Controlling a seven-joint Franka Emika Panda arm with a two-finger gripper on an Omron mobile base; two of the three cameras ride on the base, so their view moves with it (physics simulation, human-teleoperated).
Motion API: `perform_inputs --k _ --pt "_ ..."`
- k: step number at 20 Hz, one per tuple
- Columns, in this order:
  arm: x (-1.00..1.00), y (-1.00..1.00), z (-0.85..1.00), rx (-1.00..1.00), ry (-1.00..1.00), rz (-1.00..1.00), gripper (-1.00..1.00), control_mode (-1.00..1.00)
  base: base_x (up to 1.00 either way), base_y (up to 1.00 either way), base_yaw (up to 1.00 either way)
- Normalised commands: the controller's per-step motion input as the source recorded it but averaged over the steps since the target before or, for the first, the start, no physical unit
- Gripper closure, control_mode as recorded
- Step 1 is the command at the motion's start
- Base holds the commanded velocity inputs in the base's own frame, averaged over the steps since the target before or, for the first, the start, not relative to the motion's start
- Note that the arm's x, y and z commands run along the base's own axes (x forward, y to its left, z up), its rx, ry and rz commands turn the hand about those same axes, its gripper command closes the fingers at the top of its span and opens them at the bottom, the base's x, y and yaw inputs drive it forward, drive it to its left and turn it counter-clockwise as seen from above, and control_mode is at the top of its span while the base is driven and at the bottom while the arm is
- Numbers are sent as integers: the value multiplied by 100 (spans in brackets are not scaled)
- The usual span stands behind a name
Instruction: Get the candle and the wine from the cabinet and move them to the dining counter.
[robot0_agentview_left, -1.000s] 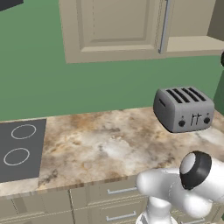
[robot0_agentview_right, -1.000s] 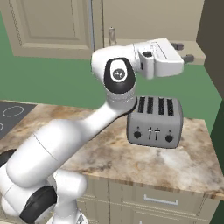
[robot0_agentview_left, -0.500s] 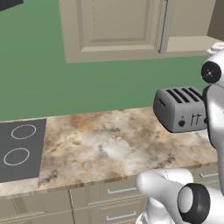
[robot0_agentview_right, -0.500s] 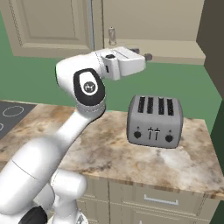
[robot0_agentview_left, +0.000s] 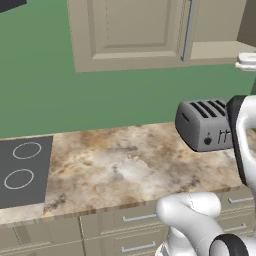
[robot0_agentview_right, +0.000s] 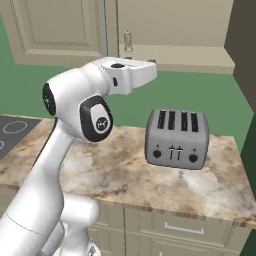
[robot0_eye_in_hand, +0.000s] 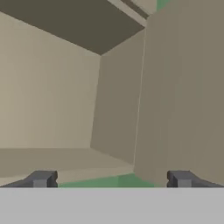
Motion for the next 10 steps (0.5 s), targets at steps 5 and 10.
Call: perform_inputs --k 5,10 --pt "-22 62 18 15 0 22 -100 -100 0 0 0" --pt "-7 40 16 4 1 34 -100 -100 0 0 0"
